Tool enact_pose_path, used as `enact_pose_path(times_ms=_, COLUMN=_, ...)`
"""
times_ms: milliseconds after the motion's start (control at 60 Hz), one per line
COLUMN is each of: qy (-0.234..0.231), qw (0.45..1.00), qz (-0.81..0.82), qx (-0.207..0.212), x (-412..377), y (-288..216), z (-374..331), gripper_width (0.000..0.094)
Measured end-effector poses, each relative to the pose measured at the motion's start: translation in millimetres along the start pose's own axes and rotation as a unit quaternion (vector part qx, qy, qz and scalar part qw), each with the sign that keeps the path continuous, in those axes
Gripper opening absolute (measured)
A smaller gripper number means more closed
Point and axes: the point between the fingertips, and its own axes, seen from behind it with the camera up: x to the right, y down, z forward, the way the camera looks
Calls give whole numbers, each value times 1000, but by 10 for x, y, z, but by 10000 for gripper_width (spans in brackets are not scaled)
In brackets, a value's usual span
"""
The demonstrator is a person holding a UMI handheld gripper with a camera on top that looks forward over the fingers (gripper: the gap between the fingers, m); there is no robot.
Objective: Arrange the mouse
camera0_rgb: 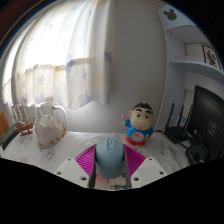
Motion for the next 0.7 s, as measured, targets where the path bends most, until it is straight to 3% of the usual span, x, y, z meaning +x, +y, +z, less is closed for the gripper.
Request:
enact_pose_path(times_ms=233, qy=-13, qw=995, qz=11, qx=-97, x=322, y=1174, z=809, gripper_width=414)
enact_pose_path(times_ms=350, qy=-16, qw=992, qz=5, qx=-124, x=339, y=1494, z=860, gripper_width=492)
enact_pose_path(times_ms=383, qy=-21, qw=992, qz=5, qx=-124, x=339, y=1489, z=853, gripper_width=591)
enact_pose_path(times_ms=433, qy=-22, qw=991, qz=0, qx=-129, x=368, y=1454, z=796, gripper_width=870)
enact_pose_path(times_ms=467, qy=-15, qw=991, qz=0, qx=-132, x=419, y=1411, z=718, gripper_width=823)
enact_pose_path(times_ms=700, qy=4, qw=988, qz=26, qx=-150, x=503, y=901, z=-636, gripper_width=851)
